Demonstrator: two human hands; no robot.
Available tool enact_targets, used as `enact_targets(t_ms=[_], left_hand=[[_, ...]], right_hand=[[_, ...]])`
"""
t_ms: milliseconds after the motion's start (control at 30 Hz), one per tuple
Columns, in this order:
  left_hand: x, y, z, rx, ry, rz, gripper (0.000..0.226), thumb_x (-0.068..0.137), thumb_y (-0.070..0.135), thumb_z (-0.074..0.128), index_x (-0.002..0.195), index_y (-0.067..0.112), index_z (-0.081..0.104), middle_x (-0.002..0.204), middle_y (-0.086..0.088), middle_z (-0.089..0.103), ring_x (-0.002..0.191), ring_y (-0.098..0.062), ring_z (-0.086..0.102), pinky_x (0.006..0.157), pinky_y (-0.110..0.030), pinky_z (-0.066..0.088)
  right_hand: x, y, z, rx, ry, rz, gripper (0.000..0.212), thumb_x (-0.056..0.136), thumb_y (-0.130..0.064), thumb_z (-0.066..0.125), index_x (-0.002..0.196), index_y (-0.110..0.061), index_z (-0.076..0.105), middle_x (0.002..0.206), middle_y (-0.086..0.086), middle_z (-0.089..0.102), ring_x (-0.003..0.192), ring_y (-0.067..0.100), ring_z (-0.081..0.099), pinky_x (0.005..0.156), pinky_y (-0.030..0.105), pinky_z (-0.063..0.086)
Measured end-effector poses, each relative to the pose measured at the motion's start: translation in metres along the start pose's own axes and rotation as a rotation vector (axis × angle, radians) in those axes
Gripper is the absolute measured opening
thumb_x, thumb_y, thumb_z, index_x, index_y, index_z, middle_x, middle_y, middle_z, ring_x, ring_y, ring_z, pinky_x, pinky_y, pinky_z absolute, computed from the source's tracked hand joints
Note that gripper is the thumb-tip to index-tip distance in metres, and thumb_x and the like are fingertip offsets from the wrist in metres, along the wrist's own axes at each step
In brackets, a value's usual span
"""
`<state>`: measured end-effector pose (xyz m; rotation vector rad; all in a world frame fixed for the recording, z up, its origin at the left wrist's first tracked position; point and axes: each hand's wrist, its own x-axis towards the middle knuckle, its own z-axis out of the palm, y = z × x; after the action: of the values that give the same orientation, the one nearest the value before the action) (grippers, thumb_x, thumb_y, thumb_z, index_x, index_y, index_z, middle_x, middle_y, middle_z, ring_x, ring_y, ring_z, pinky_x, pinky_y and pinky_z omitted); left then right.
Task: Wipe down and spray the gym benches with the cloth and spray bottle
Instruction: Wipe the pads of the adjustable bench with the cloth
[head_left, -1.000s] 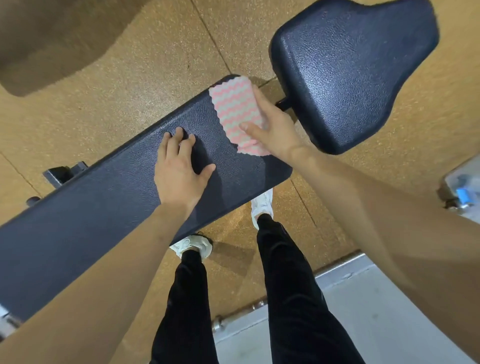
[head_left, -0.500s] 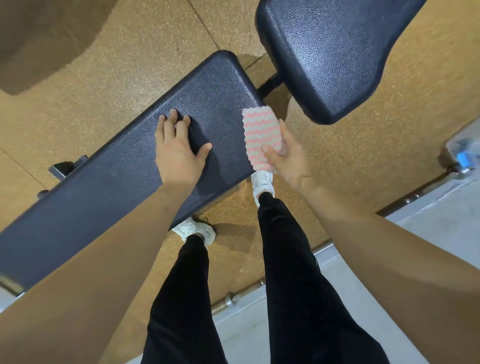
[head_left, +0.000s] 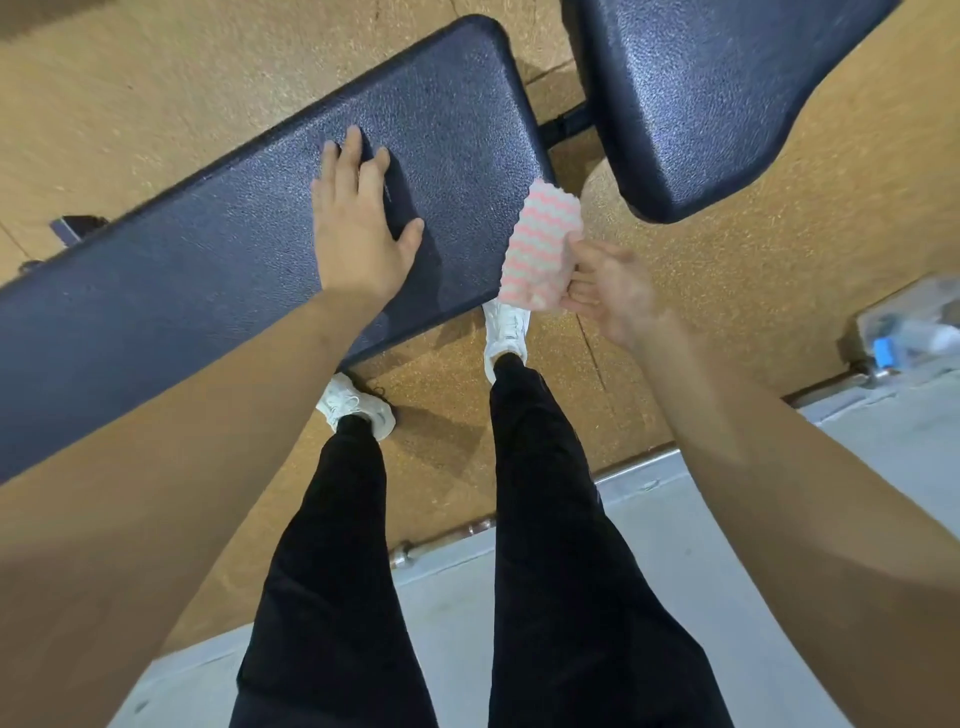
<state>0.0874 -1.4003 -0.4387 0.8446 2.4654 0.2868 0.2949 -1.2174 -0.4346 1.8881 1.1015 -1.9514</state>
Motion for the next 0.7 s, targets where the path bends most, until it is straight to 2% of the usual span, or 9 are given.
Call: enact_targets(t_ms=[67,133,233,300,367,433,500,600,700], left_hand=[[-0.004,0.005,0.003,0.010,-0.006,-0.029,0.073,0.092,0.033,0.070,0.154,0.011,0.040,0.169,-0.014,0.022,0.157,-0.040,0.016,0.127,-0.051,0.018],[-0.016,0.013,0.005,-0.007,0.051,-0.031,0.065,0.090,0.034,0.068,0.147,0.011,0.048,0.161,-0.016,0.036,0.150,-0.041,0.030,0.123,-0.048,0.026],[-0.059,0.029,0.018,-0.195,0.169,-0.059,0.038,0.086,0.028,0.067,0.121,0.012,0.064,0.127,-0.012,0.059,0.117,-0.034,0.055,0.103,-0.043,0.044],[-0.095,0.044,0.032,-0.411,0.048,-0.201,0.020,0.089,0.028,0.068,0.106,0.017,0.067,0.107,-0.002,0.066,0.099,-0.024,0.063,0.094,-0.043,0.051],[-0.119,0.060,0.041,-0.670,-0.134,-0.469,0.008,0.090,0.033,0.072,0.093,0.026,0.070,0.092,0.007,0.070,0.089,-0.016,0.066,0.092,-0.041,0.056],[-0.125,0.075,0.046,-0.933,-0.244,-0.772,0.011,0.092,0.034,0.075,0.092,0.024,0.072,0.096,0.002,0.075,0.085,-0.013,0.065,0.095,-0.035,0.055],[-0.118,0.091,0.048,-1.197,-0.355,-1.037,0.023,0.093,0.038,0.074,0.105,0.019,0.071,0.115,-0.004,0.076,0.088,-0.013,0.063,0.089,-0.030,0.051],[-0.099,0.109,0.055,-1.477,-0.507,-1.161,0.043,0.091,0.054,0.070,0.124,0.026,0.067,0.122,0.008,0.072,0.109,-0.010,0.064,0.093,-0.026,0.049],[-0.078,0.121,0.064,-1.709,-0.475,-1.215,0.030,0.094,0.047,0.071,0.119,0.030,0.068,0.110,0.014,0.074,0.104,-0.003,0.063,0.098,-0.020,0.046]], right_hand=[[0.004,-0.007,0.004,0.050,0.001,0.023,0.043,0.093,-0.025,0.074,0.130,-0.010,0.060,0.110,0.011,0.075,0.097,0.027,0.075,0.080,0.038,0.063],[0.003,-0.009,0.016,0.118,0.034,0.028,0.029,0.093,-0.020,0.075,0.118,-0.010,0.065,0.109,0.014,0.075,0.095,0.030,0.076,0.085,0.046,0.063],[-0.001,-0.001,0.029,0.163,0.077,0.060,0.028,0.094,-0.024,0.072,0.117,-0.009,0.065,0.111,0.012,0.075,0.097,0.027,0.075,0.083,0.042,0.063],[-0.002,0.005,0.030,0.120,0.050,0.095,0.036,0.093,-0.031,0.074,0.120,-0.009,0.064,0.114,0.012,0.074,0.097,0.024,0.075,0.081,0.037,0.064],[-0.002,0.005,0.027,0.025,0.018,0.124,0.040,0.091,-0.036,0.075,0.119,-0.011,0.063,0.113,0.009,0.074,0.096,0.021,0.075,0.085,0.037,0.063],[-0.002,-0.002,0.021,-0.085,-0.023,0.153,0.048,0.089,-0.042,0.076,0.124,-0.012,0.061,0.109,0.004,0.074,0.094,0.017,0.074,0.092,0.038,0.060],[0.001,-0.012,0.014,-0.174,-0.032,0.169,0.052,0.085,-0.044,0.079,0.122,-0.012,0.062,0.103,0.003,0.076,0.093,0.016,0.074,0.095,0.040,0.058],[0.004,-0.021,0.009,-0.239,-0.062,0.204,0.045,0.084,-0.041,0.080,0.115,-0.013,0.065,0.098,0.005,0.079,0.091,0.018,0.076,0.093,0.040,0.058],[0.007,-0.023,0.010,-0.240,-0.088,0.230,0.048,0.085,-0.040,0.080,0.121,-0.011,0.065,0.101,0.006,0.079,0.088,0.018,0.077,0.091,0.040,0.059]])
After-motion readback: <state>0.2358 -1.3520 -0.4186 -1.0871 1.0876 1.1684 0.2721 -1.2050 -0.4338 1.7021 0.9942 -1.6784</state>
